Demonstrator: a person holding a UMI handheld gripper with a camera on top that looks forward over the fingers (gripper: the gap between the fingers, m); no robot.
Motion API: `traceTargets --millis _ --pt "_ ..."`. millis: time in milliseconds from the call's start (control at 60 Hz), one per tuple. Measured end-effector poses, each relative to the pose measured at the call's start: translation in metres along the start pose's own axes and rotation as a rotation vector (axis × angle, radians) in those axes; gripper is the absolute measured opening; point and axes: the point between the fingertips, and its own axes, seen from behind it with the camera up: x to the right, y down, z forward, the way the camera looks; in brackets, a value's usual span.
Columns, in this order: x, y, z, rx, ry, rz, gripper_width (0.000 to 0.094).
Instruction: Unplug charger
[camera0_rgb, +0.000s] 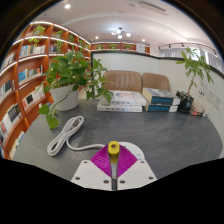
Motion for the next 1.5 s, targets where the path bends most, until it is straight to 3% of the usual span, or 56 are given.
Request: traceTargets --millis 133,167,267,317,400,467,550,750,967,1050,1167,1267,1350,1500 --pt "-0.002 -0.009 0.000 -0.086 -0.045 0.046 0.0031" --pt "-0.002 -0.047 -0.013 -0.027 -0.083 0.095 0.0030" --pt "0.041 -0.192 -0.078 0.287 -0.070 0.064 0.0037" --pt "0.068 -0.235 -0.105 0.360 -0.044 0.057 0.0038" --pt "0.121 -0.247 -0.122 0.383 0.016 0.065 0.0037" --pt "0.160 -0.233 -0.116 0.334 0.050 0.081 0.0038" --pt "0.198 -0.176 -0.091 0.219 0.079 0.083 0.0038" --pt "0.214 -0.043 -0.023 -0.066 -0.025 0.120 0.0039" --pt "0.204 0.014 0.006 -0.176 -0.131 0.169 0.0041" --pt "0.212 0.028 0.008 -0.211 -0.121 0.189 0.0053" --pt "0.216 0.031 0.008 -0.209 -0.125 0.218 0.0147" --pt "0.229 0.035 0.007 -0.234 -0.074 0.203 0.0448" --pt "0.238 0.020 0.002 -0.198 -0.046 0.159 0.0525" --pt "0.242 -0.045 -0.039 -0.070 -0.022 0.150 0.0863"
